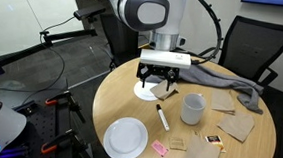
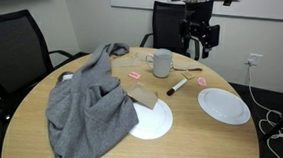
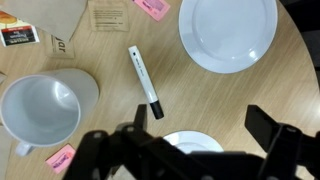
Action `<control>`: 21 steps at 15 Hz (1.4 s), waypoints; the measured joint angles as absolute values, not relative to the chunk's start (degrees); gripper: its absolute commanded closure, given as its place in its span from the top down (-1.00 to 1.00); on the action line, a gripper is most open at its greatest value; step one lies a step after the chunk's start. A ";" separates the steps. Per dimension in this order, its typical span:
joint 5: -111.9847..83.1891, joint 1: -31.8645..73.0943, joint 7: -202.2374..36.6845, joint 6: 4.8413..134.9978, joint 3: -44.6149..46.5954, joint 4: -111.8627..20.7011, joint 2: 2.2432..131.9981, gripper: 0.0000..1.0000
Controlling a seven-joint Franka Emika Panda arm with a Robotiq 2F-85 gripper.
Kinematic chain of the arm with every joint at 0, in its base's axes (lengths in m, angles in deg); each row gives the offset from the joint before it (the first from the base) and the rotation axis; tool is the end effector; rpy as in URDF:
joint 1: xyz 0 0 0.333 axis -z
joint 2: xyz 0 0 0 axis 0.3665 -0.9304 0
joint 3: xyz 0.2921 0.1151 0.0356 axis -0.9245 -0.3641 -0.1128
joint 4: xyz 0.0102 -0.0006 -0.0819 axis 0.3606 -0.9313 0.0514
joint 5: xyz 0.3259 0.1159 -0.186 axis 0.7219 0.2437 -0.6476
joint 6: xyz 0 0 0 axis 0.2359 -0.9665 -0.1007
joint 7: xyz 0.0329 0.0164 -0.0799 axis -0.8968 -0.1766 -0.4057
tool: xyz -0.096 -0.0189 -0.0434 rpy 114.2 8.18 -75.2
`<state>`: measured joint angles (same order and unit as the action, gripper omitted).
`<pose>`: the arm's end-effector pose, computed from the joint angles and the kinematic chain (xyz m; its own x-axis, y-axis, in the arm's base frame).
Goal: Put the marker in the mug
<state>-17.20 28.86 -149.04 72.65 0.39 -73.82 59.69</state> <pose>0.5568 -0.1063 0.2067 0.5556 0.8207 -0.1331 0.8201 -0.5673 -0.0751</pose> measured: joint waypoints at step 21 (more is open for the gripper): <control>-20.14 34.05 -160.70 86.77 -2.05 -75.88 51.57 1.00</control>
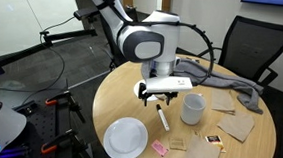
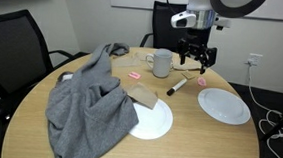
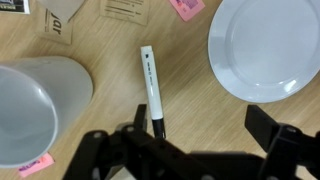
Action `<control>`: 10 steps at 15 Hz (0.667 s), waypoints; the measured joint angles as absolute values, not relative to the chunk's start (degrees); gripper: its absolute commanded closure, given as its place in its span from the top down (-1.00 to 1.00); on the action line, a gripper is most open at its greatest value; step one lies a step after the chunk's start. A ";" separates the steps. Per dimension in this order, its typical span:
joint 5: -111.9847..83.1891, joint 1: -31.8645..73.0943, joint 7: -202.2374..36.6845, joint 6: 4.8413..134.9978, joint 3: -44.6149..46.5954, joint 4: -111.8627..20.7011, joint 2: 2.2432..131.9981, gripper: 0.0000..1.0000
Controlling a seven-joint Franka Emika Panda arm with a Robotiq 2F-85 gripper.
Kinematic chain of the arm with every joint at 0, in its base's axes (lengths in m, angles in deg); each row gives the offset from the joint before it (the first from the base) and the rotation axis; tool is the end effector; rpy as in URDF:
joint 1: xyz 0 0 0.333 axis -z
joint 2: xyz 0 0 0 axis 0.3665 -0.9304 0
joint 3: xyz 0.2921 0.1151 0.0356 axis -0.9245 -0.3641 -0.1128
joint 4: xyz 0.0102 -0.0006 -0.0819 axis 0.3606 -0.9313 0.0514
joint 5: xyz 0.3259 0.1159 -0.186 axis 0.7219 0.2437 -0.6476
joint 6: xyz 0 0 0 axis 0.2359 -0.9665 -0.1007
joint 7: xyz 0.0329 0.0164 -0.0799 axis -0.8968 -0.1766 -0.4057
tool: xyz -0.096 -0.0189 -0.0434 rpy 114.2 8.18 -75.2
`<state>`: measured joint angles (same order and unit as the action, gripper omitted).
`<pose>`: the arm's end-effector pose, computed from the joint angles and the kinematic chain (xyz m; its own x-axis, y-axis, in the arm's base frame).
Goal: Put the marker in the mug
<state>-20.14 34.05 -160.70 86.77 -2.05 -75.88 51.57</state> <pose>0.5426 -0.1262 0.1332 0.3759 0.9225 -0.0877 0.9240 -0.3803 -0.0394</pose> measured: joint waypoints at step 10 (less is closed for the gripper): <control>-20.36 34.16 -161.18 97.44 -2.75 -75.23 43.77 1.00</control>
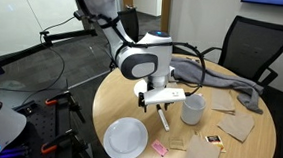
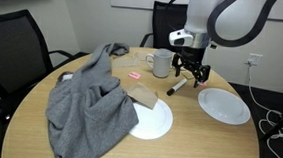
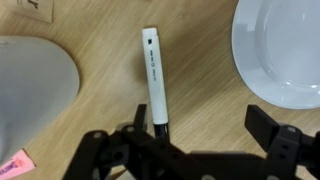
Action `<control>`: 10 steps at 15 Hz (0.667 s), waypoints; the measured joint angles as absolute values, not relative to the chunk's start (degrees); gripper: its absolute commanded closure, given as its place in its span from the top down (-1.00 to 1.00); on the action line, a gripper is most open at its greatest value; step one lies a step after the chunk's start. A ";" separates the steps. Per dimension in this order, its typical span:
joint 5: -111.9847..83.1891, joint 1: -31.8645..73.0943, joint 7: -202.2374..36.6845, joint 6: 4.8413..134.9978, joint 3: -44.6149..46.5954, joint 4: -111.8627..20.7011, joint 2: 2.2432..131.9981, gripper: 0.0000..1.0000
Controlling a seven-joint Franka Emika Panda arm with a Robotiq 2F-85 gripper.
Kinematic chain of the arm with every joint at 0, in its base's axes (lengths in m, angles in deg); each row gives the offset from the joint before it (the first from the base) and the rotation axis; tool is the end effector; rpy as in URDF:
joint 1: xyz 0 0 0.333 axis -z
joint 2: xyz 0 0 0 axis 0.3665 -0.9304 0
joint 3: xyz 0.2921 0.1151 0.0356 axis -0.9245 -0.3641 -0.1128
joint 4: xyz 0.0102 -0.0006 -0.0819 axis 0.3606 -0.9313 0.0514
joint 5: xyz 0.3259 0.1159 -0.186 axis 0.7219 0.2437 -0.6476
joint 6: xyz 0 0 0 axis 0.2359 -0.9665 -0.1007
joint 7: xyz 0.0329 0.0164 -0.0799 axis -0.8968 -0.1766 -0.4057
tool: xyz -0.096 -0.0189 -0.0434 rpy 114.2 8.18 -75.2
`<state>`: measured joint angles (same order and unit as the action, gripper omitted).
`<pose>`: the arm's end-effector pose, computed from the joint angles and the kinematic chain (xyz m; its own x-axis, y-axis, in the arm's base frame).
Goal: Put the marker in the mug
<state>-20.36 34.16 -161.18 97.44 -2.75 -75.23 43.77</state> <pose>0.5389 -0.1152 0.0768 0.3510 0.9351 -0.0485 0.9364 -0.3508 0.0140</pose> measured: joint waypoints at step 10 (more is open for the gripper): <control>-20.62 33.51 -161.12 96.98 -3.70 -67.81 38.60 0.90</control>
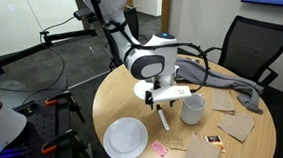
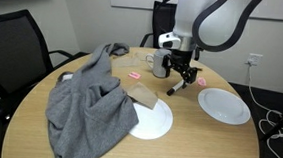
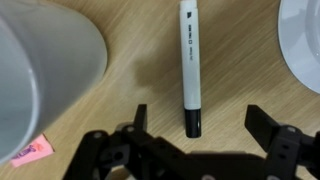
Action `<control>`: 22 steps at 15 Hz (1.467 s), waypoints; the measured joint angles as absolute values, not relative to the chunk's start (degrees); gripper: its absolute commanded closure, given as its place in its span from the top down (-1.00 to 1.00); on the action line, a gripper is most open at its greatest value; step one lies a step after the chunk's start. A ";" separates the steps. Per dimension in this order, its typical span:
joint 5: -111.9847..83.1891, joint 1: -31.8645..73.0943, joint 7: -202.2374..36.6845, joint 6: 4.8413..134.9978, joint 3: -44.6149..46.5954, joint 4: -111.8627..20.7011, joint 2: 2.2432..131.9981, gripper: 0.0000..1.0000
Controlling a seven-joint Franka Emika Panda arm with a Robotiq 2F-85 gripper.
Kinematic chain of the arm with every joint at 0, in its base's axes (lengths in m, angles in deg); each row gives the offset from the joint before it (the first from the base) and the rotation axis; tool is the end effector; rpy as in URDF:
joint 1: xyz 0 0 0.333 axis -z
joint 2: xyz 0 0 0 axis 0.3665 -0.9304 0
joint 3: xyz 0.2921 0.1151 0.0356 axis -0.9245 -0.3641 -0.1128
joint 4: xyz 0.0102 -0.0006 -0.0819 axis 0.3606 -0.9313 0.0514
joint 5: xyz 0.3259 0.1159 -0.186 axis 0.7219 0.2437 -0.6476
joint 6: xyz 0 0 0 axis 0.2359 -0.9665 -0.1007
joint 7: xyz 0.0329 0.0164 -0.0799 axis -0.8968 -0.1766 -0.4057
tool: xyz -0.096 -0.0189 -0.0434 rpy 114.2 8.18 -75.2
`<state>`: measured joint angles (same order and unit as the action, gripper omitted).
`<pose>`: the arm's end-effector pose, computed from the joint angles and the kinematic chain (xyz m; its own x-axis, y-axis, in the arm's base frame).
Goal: Put the marker in the mug
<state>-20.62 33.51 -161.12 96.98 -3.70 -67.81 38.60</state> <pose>0.5739 -0.1061 0.0630 0.3279 0.9440 -0.0356 0.9442 -0.3264 0.0439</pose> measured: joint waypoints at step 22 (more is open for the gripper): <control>-22.31 32.25 -159.71 96.76 -3.28 -62.74 32.83 -0.90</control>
<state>-22.31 32.25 -159.71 96.76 -3.28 -62.74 32.83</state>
